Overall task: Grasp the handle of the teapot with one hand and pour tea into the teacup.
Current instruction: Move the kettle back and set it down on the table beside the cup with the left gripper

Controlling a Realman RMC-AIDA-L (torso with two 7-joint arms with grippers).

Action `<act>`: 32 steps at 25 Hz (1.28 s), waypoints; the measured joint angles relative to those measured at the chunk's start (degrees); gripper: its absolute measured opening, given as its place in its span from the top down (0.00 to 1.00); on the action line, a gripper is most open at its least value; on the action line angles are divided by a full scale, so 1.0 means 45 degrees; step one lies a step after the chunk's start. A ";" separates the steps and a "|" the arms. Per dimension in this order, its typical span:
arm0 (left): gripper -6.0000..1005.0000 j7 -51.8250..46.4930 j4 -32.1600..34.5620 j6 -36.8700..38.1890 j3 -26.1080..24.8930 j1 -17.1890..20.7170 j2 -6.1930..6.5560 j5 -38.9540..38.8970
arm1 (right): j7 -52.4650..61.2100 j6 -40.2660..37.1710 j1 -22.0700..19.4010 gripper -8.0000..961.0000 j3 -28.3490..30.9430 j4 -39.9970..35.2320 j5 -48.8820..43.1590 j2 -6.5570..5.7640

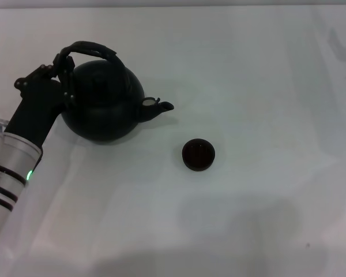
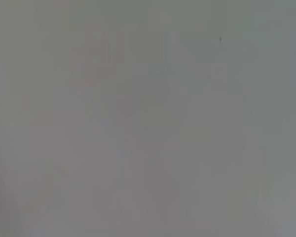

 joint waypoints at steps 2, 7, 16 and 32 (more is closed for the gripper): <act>0.89 -0.0149 -0.0019 -0.0110 0.0004 0.0007 0.0002 -0.0005 | 0.0000 -0.0011 0.0012 0.12 0.0000 -0.0002 0.0003 0.0000; 0.89 -0.0449 -0.0085 -0.0493 0.0010 -0.0041 0.0027 0.0014 | -0.0001 -0.0018 0.0069 0.12 0.0000 -0.0018 0.0011 -0.0001; 0.89 -0.1394 -0.0118 -0.0632 -0.0020 -0.0079 0.0061 -0.0003 | 0.0000 -0.0018 0.0000 0.12 0.0000 -0.0113 0.0013 -0.0027; 0.41 -0.1696 0.0040 -0.0190 0.0009 0.0518 0.0073 0.0080 | -0.0056 -0.0012 0.0004 0.12 0.0252 -0.0141 0.0009 -0.0049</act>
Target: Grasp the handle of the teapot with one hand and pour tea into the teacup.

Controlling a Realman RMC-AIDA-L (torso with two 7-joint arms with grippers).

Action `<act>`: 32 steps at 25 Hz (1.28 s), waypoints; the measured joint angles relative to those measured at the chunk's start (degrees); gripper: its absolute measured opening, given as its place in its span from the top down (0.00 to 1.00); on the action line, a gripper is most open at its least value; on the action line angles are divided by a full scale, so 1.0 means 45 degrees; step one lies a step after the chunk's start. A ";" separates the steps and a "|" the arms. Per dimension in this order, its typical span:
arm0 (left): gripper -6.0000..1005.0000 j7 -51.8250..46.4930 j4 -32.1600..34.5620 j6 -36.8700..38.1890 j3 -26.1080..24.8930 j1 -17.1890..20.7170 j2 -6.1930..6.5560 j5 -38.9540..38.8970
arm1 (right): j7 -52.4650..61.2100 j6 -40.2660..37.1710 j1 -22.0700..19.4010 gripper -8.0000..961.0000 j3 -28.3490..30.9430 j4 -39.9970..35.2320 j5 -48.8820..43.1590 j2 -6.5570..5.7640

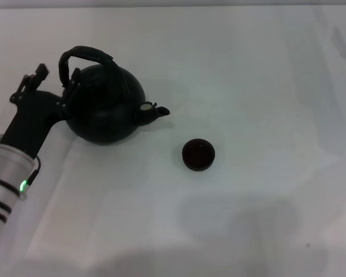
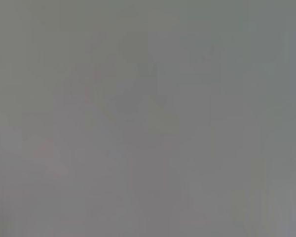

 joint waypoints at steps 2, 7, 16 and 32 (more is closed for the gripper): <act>0.35 -0.0286 0.0002 0.0230 0.0001 0.0269 0.0000 0.0001 | -0.0018 0.0000 -0.0004 0.12 0.0040 0.0001 -0.0009 -0.0003; 0.22 -0.0488 -0.0034 0.0922 0.0011 0.0852 0.0018 0.0003 | -0.0050 -0.0006 -0.0032 0.12 0.0060 0.0000 -0.0016 -0.0006; 0.23 -0.0602 -0.0539 0.2026 -0.0441 0.1303 0.0046 -0.0838 | -0.0066 -0.0006 -0.0089 0.12 0.0061 0.0099 -0.0019 0.0012; 0.24 -0.0718 -0.1808 0.1974 -0.0528 -0.0063 0.0078 -0.4932 | -0.0493 0.1875 -0.0706 0.12 0.0015 0.0604 -0.0081 0.0093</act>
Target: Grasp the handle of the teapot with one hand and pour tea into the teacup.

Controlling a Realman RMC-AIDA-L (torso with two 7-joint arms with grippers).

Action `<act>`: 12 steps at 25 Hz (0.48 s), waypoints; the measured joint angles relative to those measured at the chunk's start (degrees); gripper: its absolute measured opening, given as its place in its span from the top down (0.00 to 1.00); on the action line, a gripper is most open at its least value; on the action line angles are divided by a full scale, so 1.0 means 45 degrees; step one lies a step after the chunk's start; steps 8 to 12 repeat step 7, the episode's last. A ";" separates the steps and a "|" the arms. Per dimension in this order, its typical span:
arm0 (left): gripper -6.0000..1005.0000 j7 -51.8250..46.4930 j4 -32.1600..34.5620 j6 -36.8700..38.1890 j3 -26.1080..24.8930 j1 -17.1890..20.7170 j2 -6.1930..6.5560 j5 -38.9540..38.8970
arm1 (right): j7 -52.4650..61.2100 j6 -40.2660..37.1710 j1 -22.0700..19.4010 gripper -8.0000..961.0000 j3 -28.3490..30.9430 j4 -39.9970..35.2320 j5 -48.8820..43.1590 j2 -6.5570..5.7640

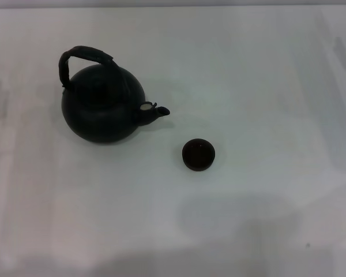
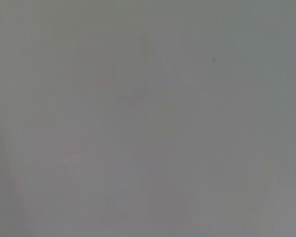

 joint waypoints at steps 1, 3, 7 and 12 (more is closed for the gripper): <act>0.24 -0.0002 -0.0024 -0.0056 -0.0021 -0.0083 0.0000 -0.0104 | 0.0000 0.0000 0.0000 0.12 0.0000 0.0000 0.0000 0.0000; 0.24 -0.0003 -0.0040 -0.0198 -0.0102 -0.0287 -0.0001 -0.0273 | -0.0074 -0.0019 -0.0003 0.12 -0.0060 0.0002 -0.0018 0.0000; 0.24 -0.0035 -0.0141 -0.0456 -0.0152 -0.0700 -0.0001 -0.0538 | -0.0485 -0.0040 0.0023 0.12 -0.0082 0.0145 -0.0019 0.0015; 0.24 -0.0035 -0.0141 -0.0456 -0.0152 -0.0700 -0.0001 -0.0538 | -0.0485 -0.0040 0.0023 0.12 -0.0082 0.0145 -0.0019 0.0015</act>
